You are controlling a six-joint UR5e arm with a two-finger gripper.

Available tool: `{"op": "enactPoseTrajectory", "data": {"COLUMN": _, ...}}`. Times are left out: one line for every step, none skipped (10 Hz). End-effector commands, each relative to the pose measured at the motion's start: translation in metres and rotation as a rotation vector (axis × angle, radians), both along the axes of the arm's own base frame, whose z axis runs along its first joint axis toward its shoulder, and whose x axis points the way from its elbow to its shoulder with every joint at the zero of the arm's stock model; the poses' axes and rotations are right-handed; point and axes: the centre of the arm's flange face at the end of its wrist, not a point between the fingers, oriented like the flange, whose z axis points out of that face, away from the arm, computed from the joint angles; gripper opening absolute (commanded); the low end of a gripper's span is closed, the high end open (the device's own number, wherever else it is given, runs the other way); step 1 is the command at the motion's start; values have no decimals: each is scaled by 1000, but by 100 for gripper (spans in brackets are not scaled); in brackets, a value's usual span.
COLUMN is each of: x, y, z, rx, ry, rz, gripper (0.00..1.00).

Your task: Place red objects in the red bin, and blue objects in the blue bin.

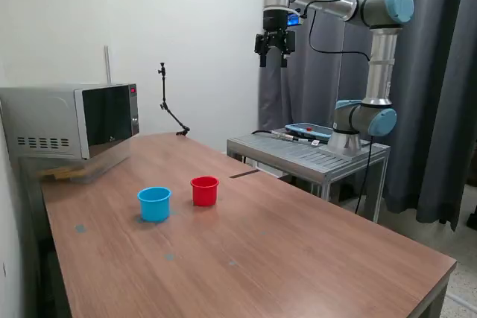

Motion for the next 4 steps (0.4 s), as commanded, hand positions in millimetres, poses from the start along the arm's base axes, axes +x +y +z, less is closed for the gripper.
{"op": "enactPoseTrajectory", "data": {"x": 17, "y": -6, "z": -8, "rx": -12, "ry": -44, "rz": 10, "gripper": 100}}
{"op": "enactPoseTrajectory", "data": {"x": 25, "y": -8, "z": -14, "rx": -14, "ry": -53, "rz": 10, "gripper": 100}}
{"op": "enactPoseTrajectory", "data": {"x": 37, "y": -11, "z": -19, "rx": -16, "ry": -61, "rz": 15, "gripper": 100}}
{"op": "enactPoseTrajectory", "data": {"x": 45, "y": -13, "z": -23, "rx": -17, "ry": -69, "rz": 18, "gripper": 100}}
